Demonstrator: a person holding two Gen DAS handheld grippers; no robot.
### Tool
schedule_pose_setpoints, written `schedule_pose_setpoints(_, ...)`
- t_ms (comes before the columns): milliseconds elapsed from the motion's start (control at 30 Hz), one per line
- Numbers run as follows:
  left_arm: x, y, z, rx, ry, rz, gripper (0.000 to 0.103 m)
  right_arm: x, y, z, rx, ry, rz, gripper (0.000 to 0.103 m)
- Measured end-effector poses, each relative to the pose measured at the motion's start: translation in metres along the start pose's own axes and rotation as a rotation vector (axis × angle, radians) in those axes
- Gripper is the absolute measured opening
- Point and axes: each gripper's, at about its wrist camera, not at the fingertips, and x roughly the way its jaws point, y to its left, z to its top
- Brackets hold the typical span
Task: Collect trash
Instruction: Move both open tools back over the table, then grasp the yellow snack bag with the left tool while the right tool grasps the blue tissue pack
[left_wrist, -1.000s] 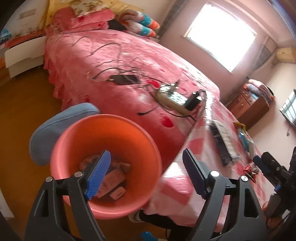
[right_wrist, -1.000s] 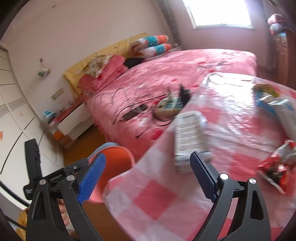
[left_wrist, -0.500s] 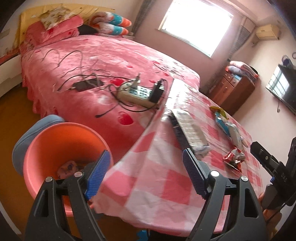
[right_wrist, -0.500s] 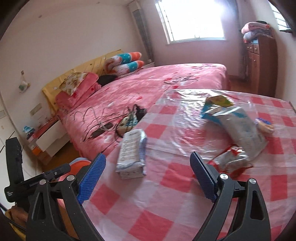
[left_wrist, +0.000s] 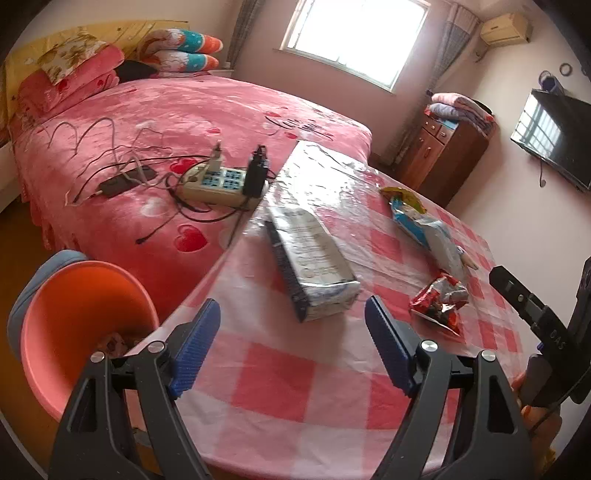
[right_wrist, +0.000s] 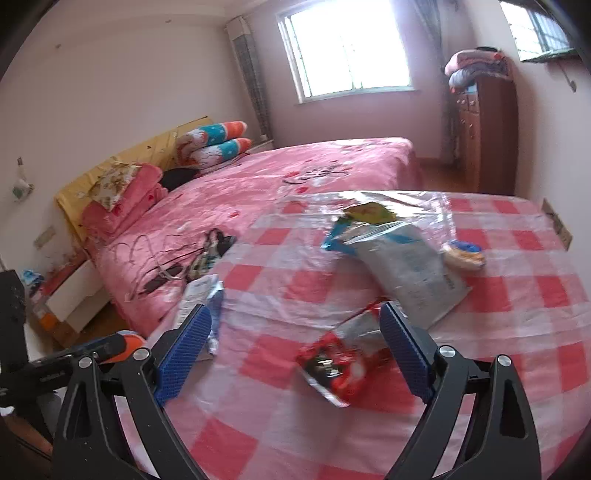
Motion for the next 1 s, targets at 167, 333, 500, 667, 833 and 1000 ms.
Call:
schedule_pose_setpoints(167, 0.008, -0.021, 0.0, 0.024, 0.01, -0.014, 0.081, -0.003, -0.018, -0.001, 0.013, -0.006, -0.034, 0.091)
schedule_pose_setpoints(333, 0.017, -0.042, 0.0, 0.057, 0.023, -0.026, 0.081, -0.005, -0.04, -0.001, 0.026, -0.011, -0.086, 0.091)
schedule_pose_setpoints(500, 0.025, -0.062, -0.003, 0.091, 0.038, -0.038, 0.081, -0.005, -0.061, -0.002, 0.047, -0.012, -0.133, 0.091)
schedule_pose_setpoints(667, 0.037, -0.083, -0.005, 0.125, 0.059, -0.047, 0.081, -0.005, -0.081, -0.004, 0.057, -0.008, -0.177, 0.091)
schedule_pose_setpoints(833, 0.049, -0.105, -0.002, 0.153, 0.071, -0.058, 0.081, -0.002, -0.105, -0.005, 0.1, 0.017, -0.18, 0.091)
schedule_pose_setpoints(1000, 0.065, -0.133, 0.017, 0.18, 0.076, -0.1, 0.081, -0.002, -0.132, -0.004, 0.174, 0.038, -0.161, 0.091)
